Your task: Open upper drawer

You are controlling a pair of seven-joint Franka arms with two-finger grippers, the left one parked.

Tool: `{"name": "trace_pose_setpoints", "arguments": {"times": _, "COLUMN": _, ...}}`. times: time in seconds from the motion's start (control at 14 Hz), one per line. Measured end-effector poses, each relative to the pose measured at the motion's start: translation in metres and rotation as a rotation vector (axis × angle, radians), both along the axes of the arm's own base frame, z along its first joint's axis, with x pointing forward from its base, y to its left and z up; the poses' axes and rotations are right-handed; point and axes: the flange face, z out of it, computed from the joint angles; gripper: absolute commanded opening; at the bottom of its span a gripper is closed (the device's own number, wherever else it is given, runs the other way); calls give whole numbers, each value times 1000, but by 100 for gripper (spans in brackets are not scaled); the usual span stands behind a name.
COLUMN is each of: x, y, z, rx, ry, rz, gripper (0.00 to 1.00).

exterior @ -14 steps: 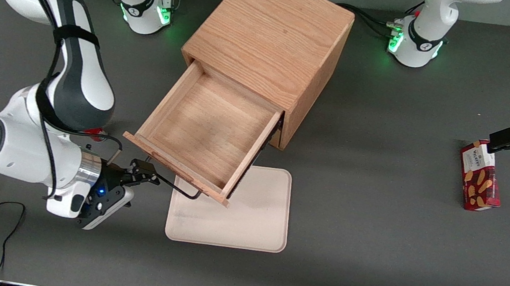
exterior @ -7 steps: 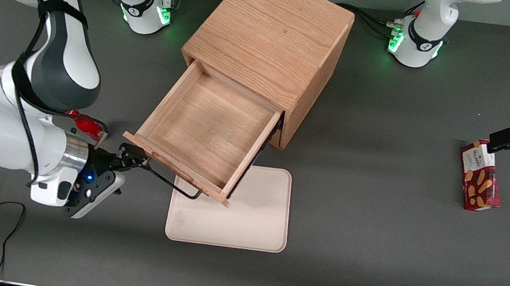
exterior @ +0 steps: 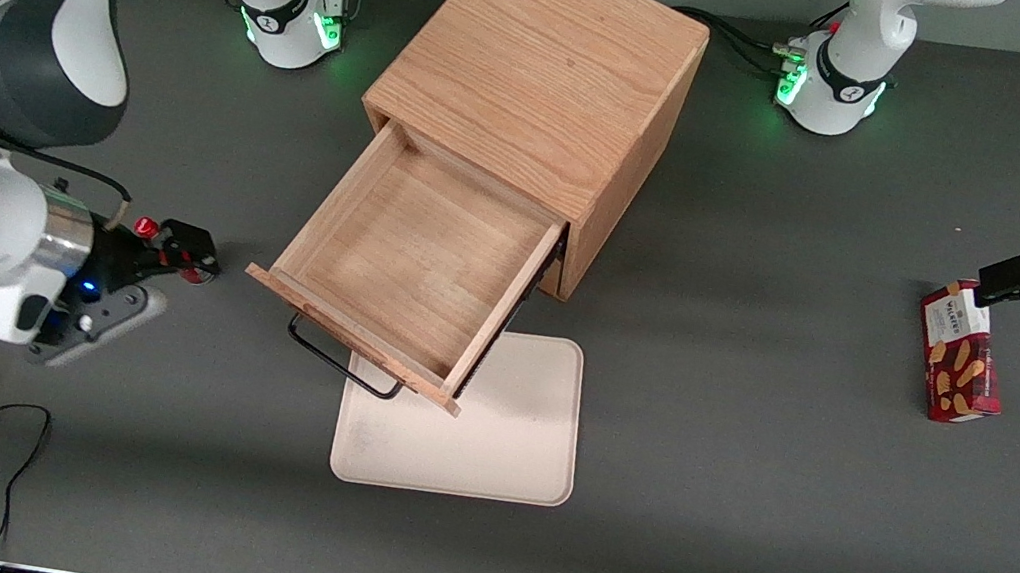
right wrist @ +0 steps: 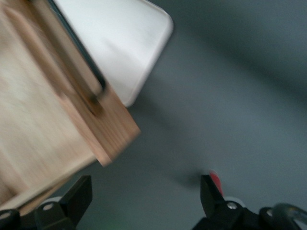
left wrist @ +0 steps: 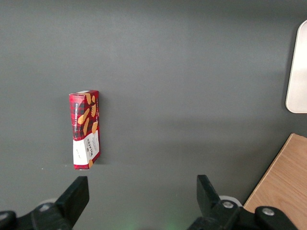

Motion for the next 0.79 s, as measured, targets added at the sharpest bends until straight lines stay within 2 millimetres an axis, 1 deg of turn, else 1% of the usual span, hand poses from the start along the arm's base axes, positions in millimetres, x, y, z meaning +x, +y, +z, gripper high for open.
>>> {"name": "trace_pose_setpoints", "arguments": {"times": 0.14, "x": -30, "y": -16, "z": 8, "rx": -42, "ry": 26, "rz": -70, "gripper": 100}}
{"name": "trace_pose_setpoints", "arguments": {"times": 0.21, "x": -45, "y": -27, "z": 12, "rx": -55, "ry": 35, "rz": -120, "gripper": 100}}
{"name": "trace_pose_setpoints", "arguments": {"times": 0.36, "x": -69, "y": -47, "z": 21, "rx": -70, "ry": 44, "rz": -212, "gripper": 100}}
{"name": "trace_pose_setpoints", "arguments": {"times": 0.43, "x": -78, "y": -56, "z": 23, "rx": -78, "ry": 48, "rz": -262, "gripper": 100}}
{"name": "trace_pose_setpoints", "arguments": {"times": 0.57, "x": -88, "y": -76, "z": 23, "rx": -89, "ry": 57, "rz": -344, "gripper": 100}}
{"name": "trace_pose_setpoints", "arguments": {"times": 0.71, "x": -90, "y": -97, "z": 21, "rx": -96, "ry": 64, "rz": -413, "gripper": 100}}
{"name": "trace_pose_setpoints", "arguments": {"times": 0.79, "x": -90, "y": -102, "z": 21, "rx": -101, "ry": 66, "rz": -446, "gripper": 100}}
